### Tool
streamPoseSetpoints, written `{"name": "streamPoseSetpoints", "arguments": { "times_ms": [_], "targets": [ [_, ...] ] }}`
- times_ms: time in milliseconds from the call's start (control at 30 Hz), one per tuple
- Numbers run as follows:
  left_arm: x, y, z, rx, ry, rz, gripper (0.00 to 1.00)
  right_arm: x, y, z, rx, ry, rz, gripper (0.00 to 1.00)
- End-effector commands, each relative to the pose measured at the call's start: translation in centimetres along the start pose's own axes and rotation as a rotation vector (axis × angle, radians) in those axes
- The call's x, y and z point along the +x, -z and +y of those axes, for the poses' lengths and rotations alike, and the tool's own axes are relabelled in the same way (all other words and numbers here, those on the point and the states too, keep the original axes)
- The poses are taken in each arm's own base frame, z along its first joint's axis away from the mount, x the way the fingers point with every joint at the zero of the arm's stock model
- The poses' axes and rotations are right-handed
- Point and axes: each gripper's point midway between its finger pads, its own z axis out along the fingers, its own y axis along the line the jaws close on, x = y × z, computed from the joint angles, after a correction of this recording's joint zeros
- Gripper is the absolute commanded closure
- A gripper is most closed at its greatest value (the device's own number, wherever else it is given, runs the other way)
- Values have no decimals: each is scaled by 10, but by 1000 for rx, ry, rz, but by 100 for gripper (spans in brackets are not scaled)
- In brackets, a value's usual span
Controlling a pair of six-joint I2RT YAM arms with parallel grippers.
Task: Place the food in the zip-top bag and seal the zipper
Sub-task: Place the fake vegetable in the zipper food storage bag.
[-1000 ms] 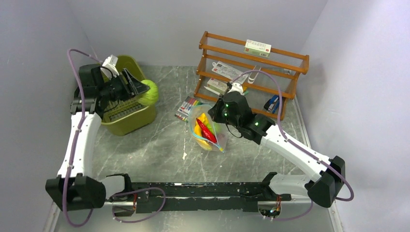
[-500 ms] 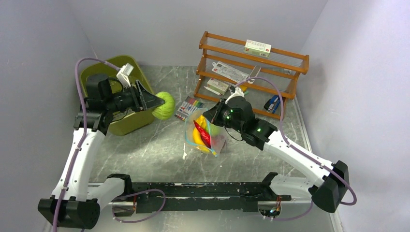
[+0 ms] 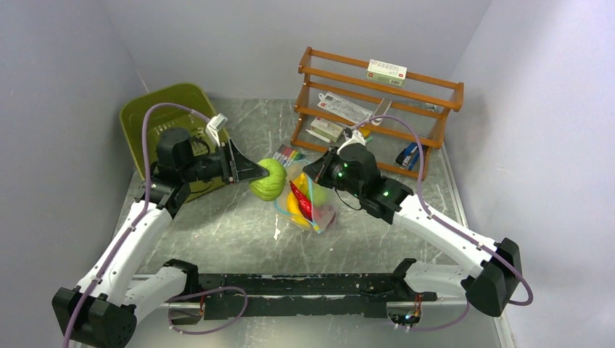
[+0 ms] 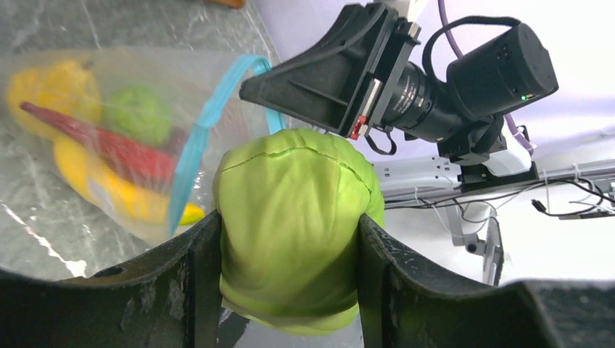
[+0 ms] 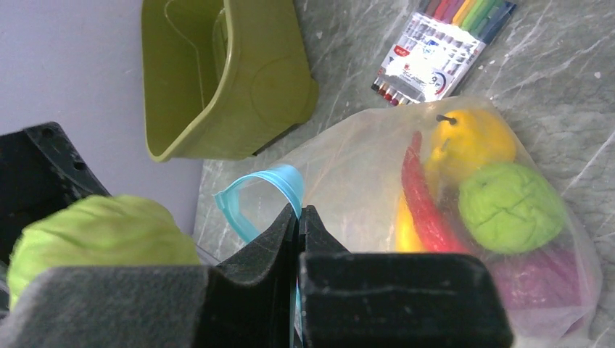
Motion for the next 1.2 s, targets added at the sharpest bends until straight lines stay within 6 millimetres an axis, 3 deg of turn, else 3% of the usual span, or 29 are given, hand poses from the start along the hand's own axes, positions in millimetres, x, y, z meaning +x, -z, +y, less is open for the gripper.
{"name": "streamPoseSetpoints", "arguments": {
  "times_ms": [0, 133, 433, 600, 900, 1167],
  "targets": [
    [4, -8, -17, 77, -11, 1, 60, -16, -1, 12, -34, -20, -58, 100],
    [10, -19, -9, 62, 4, 24, 61, -17, -1, 15, -40, -7, -57, 100],
    [17, -37, 30, -88, 18, 51, 62, -18, 7, 24, -92, -9, -60, 100],
    [25, -44, 35, -70, 46, 72, 62, -15, 5, 22, -86, 23, -38, 100],
    [28, -51, 60, -232, 36, 62, 63, -5, 2, 26, -121, 18, 0, 100],
    [29, -61, 68, -267, 53, 53, 60, 1, -1, 21, -109, 25, 15, 100]
  ]
}}
